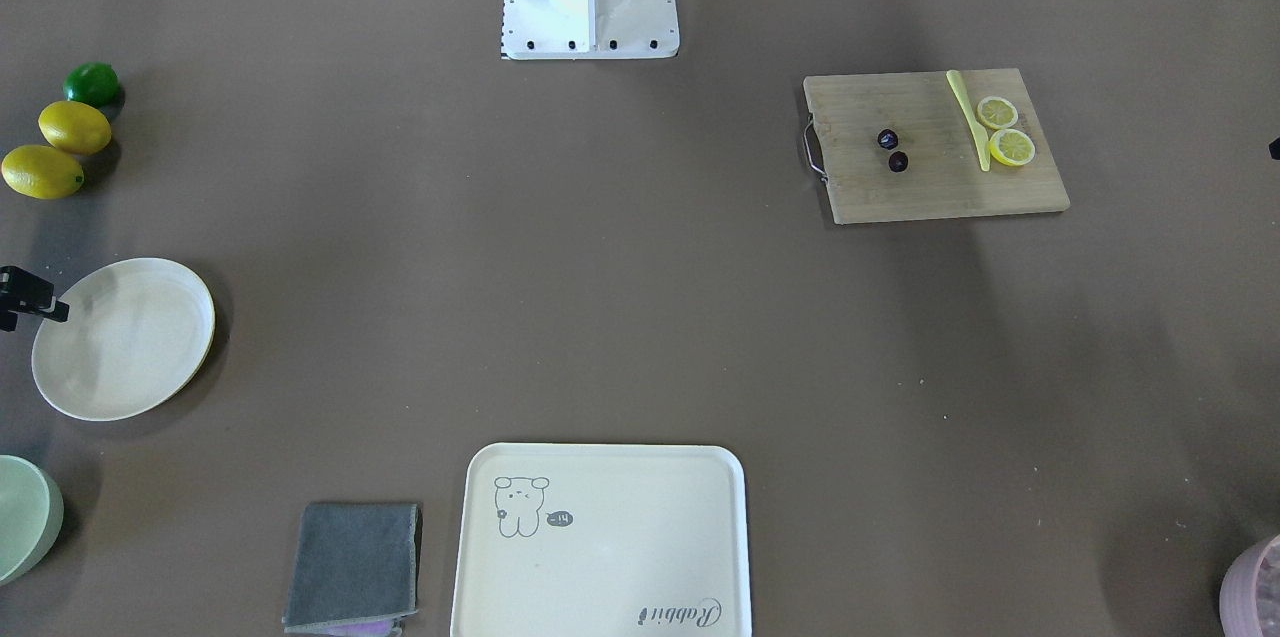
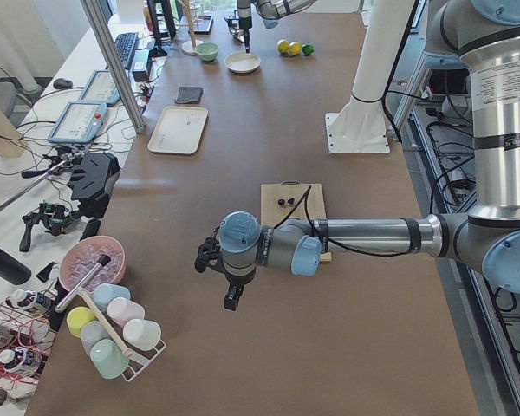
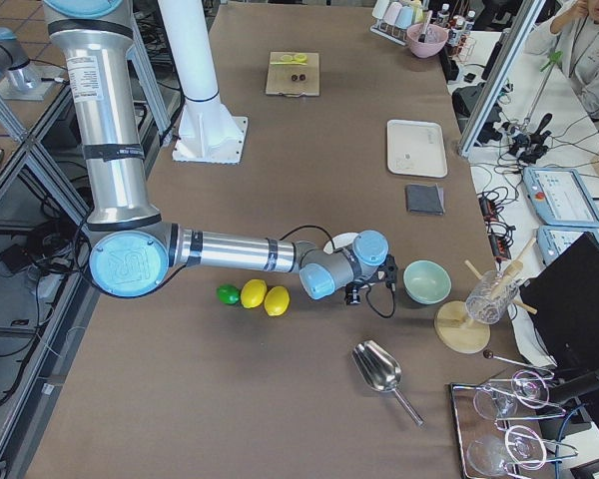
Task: Place red cherry on plate
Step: 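Reach the right gripper to the white plate and grip its rim, then drag the plate toward center with right while left reaches toward the board, then slide the plate to center and release with right while left grasps the dark cherries, then carry the cherries over the plate with the left gripper while the right gripper withdraws, then open the left gripper to drop the cherries onto the plate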
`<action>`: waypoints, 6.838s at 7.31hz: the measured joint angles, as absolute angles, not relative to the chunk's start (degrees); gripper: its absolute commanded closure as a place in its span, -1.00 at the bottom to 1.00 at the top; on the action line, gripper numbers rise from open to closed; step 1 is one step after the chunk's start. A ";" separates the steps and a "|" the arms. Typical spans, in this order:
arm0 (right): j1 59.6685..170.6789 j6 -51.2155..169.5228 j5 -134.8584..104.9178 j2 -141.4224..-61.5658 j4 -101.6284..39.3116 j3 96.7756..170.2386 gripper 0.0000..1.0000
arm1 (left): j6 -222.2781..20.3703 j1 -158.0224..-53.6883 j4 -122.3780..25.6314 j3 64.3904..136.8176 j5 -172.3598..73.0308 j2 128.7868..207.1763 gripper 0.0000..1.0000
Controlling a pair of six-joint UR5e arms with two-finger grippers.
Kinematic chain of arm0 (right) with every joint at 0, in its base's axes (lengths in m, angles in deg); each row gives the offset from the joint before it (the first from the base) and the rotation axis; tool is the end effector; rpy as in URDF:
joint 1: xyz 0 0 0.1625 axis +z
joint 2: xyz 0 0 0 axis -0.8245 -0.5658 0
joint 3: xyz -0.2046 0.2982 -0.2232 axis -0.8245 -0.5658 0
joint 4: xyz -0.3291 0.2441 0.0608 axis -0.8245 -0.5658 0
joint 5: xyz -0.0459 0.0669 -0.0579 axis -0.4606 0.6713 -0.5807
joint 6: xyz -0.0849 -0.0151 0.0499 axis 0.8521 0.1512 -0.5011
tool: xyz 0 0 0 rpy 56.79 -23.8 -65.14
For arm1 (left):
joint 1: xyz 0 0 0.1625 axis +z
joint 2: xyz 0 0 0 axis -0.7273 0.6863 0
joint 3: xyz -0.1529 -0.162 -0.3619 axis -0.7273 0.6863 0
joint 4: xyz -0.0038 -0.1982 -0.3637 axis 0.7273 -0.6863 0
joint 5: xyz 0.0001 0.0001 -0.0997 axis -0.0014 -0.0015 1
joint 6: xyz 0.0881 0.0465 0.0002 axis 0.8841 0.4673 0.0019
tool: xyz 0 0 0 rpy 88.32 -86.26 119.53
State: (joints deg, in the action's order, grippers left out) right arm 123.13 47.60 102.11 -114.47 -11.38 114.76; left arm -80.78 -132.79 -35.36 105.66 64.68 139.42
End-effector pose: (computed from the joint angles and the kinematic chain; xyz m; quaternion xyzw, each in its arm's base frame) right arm -0.1603 -0.5378 0.6600 -0.0032 -0.4560 -0.0459 0.8888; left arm -0.0322 -0.4391 0.6528 0.0881 0.3870 0.1094 0.9113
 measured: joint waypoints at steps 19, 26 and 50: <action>85.73 -10.74 81.49 -100.61 -9.84 137.26 1.00 | -154.88 -88.35 -55.73 121.10 49.94 140.64 -0.62; 81.17 -12.67 77.67 -99.34 -9.87 137.10 1.00 | -156.01 -81.78 -55.67 119.61 46.94 142.78 -0.39; 114.02 25.20 93.49 -124.55 -10.73 141.57 -0.99 | -178.90 -67.38 -36.36 108.82 31.98 185.07 -0.96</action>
